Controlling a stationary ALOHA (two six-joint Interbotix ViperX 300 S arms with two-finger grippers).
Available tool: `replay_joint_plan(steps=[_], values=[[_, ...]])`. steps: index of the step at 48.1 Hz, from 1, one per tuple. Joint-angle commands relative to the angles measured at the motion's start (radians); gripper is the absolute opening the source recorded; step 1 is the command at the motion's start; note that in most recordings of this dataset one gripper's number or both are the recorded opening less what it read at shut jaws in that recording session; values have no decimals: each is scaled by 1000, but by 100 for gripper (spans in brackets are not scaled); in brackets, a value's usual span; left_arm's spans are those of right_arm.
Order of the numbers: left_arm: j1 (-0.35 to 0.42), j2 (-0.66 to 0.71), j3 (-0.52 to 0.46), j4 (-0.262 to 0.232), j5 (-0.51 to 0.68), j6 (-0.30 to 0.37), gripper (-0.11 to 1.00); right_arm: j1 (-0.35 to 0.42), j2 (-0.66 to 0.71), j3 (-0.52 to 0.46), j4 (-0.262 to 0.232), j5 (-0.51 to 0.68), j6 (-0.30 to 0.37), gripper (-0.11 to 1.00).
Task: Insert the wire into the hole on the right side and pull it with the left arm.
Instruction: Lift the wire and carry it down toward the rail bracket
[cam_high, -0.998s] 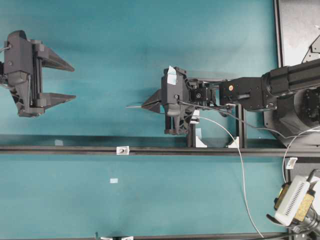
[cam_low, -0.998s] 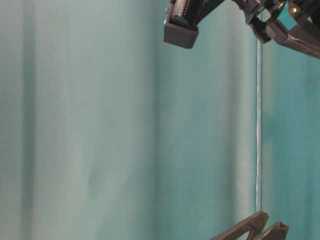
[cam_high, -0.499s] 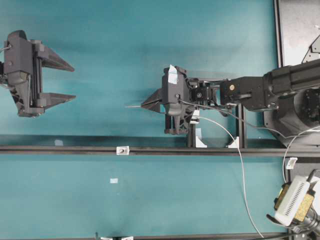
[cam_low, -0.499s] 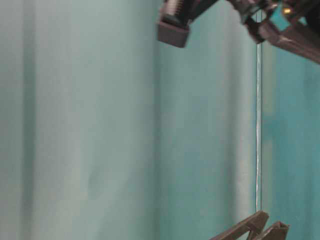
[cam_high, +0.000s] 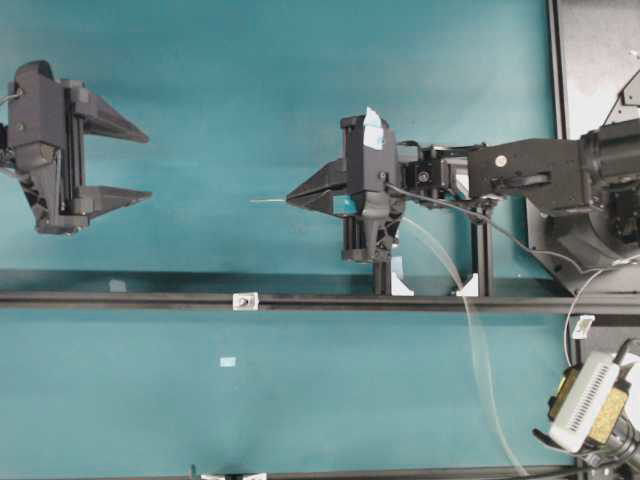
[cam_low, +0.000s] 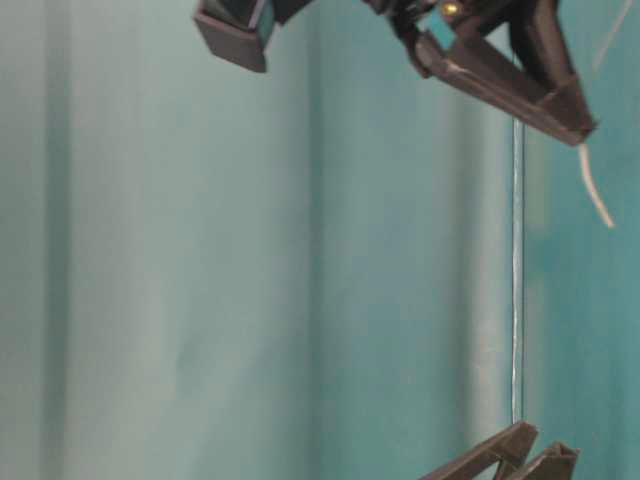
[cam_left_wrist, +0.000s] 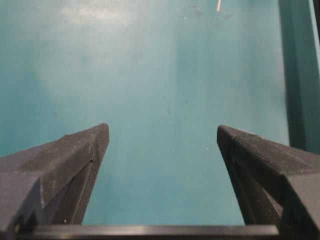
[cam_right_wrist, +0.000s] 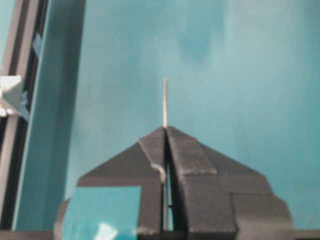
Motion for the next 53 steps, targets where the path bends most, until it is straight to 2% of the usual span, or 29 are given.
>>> replay_joint_plan(steps=[1, 23, 34, 42, 53], values=[[3, -9, -25, -2, -8, 0, 72, -5, -38, -18, -3, 9, -2, 1], [0, -18, -35, -2, -8, -9, 73, -6, -77, -17, -8, 37, -3, 1], [-49, -17, -26, -5, -38, -12, 73, 6, -77, 3, -6, 18, -3, 1], [-98, -6, -5, -6, -138, -21, 73, 31, -77, 26, -6, -44, -2, 1], [-164, 23, 67, -15, -383, -26, 73, 69, -77, 77, 20, -181, -2, 1]])
